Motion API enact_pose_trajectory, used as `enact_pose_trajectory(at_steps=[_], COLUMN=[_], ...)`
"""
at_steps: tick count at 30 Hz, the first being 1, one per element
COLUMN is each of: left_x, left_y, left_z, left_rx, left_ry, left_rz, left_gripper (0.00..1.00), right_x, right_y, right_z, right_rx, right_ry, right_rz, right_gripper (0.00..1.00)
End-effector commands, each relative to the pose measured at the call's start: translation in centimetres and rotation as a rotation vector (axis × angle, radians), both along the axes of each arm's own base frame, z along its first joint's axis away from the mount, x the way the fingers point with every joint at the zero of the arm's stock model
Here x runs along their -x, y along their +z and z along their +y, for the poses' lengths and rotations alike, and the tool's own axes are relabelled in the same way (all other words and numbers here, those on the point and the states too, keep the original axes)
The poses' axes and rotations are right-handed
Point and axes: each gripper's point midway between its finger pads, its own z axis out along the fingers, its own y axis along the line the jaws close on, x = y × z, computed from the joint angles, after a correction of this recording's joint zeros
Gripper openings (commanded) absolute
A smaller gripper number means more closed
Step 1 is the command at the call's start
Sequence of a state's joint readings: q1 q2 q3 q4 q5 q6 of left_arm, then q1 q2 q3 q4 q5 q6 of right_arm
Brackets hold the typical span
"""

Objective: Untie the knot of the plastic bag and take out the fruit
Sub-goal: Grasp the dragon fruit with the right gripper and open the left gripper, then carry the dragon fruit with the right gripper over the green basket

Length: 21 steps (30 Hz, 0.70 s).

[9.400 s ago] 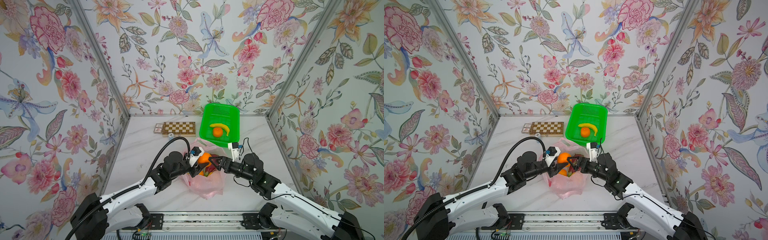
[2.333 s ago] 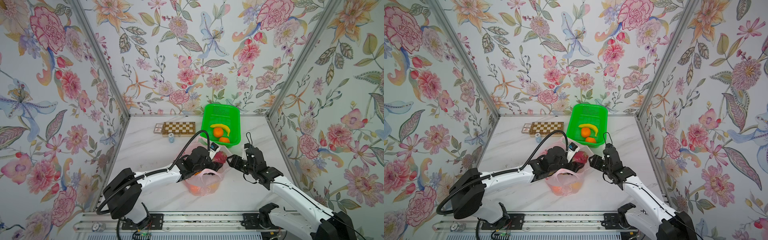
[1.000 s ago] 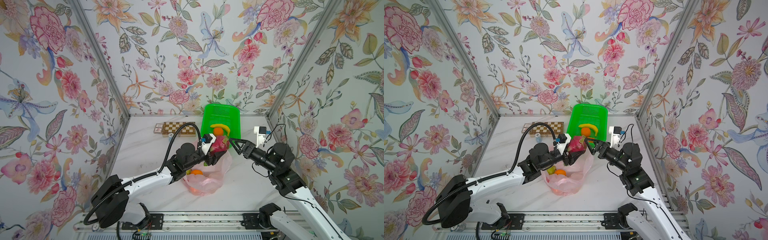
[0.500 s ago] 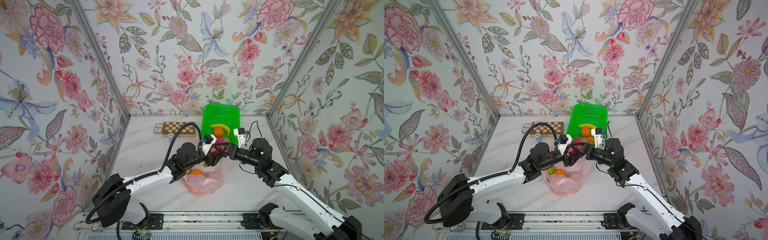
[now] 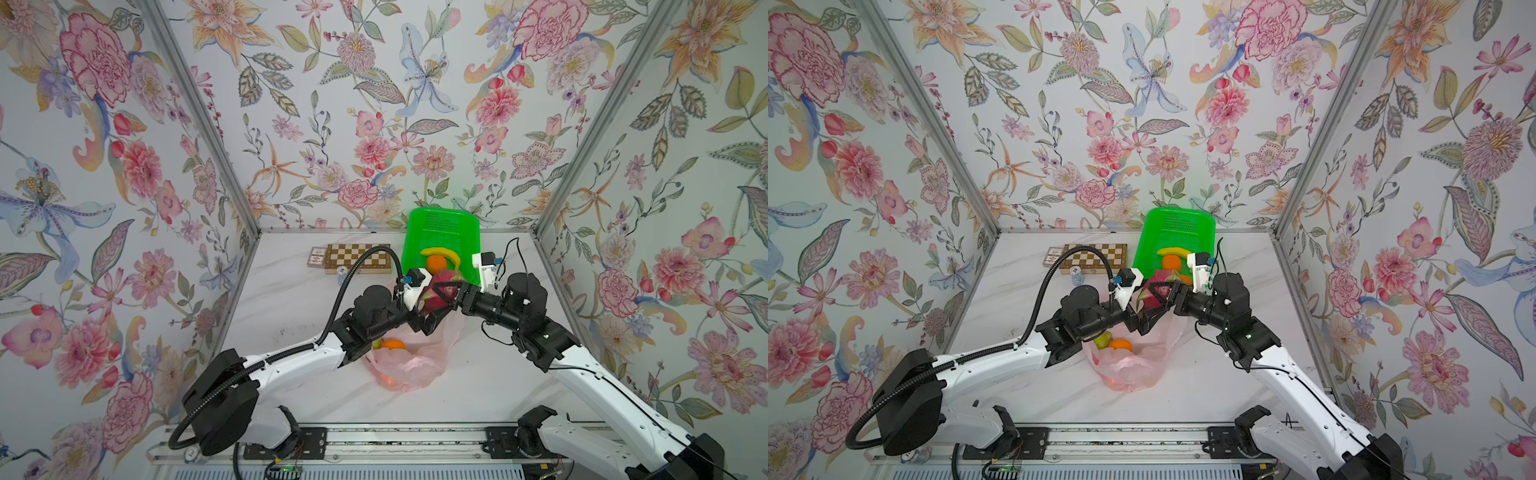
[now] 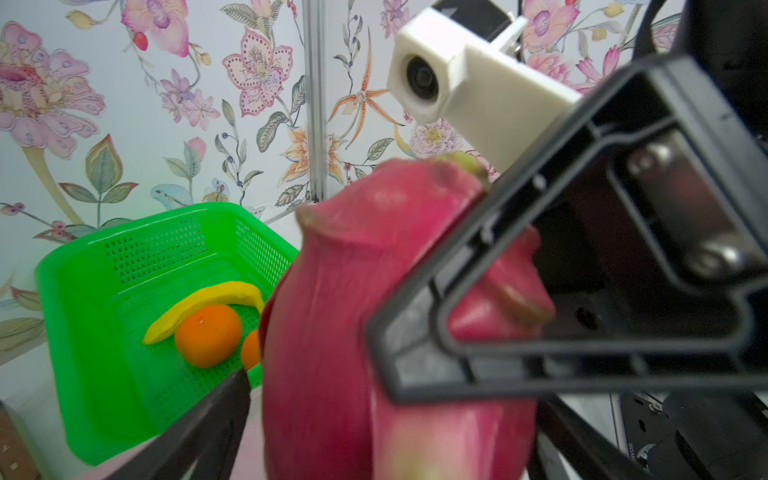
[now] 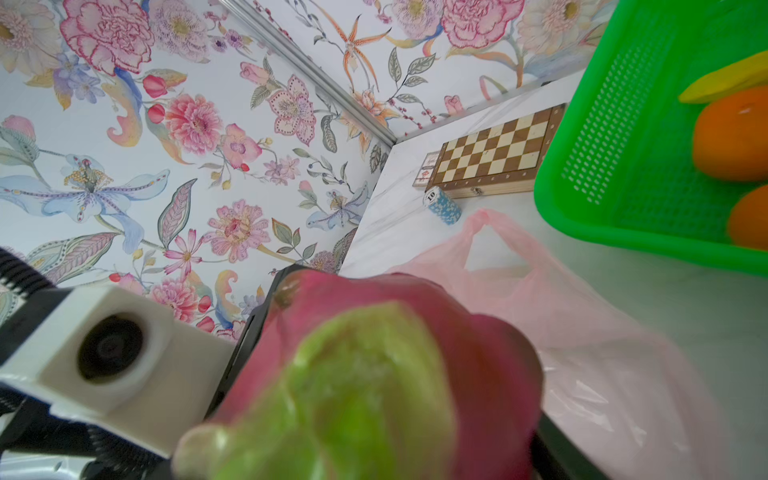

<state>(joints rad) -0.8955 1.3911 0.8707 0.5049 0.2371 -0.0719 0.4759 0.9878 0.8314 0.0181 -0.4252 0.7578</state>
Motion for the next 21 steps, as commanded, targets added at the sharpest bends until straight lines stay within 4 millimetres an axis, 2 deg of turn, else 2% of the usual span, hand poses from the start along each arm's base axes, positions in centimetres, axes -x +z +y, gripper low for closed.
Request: enact_pose_trajectory(at_steps=[1, 6, 11, 16, 21], left_x=[-1.2, -2.3, -3.2, -3.7, -4.1], left_y=[0.8, 0.3, 1.0, 2.5, 4.2], left_z=[2.4, 4.2, 5.3, 6.1, 7.0], left_rx=[-0.014, -0.037, -0.059, -0.102, -0.110], left_ry=[0.114, 0.186, 0.201, 0.206, 0.257], left_rz=[0.005, 0.064, 0.124, 0.151, 0.129], left_gripper=[0.99, 0.99, 0.99, 0.99, 0.99], right_x=[-2.4, -6.1, -10.5, -15.1, -19.4], right_y=[2.8, 5.5, 6.1, 3.2, -0.1], right_z=[-1.7, -4.1, -5.7, -6.6, -6.6], right_rx=[0.001, -0.021, -0.015, 0.074, 0.212], right_ry=[-0.087, -0.197, -0.253, -0.282, -0.286], right_rz=[-0.087, -0.143, -0.115, -0.004, 0.059], right_gripper=[0.60, 0.60, 0.61, 0.61, 0.62])
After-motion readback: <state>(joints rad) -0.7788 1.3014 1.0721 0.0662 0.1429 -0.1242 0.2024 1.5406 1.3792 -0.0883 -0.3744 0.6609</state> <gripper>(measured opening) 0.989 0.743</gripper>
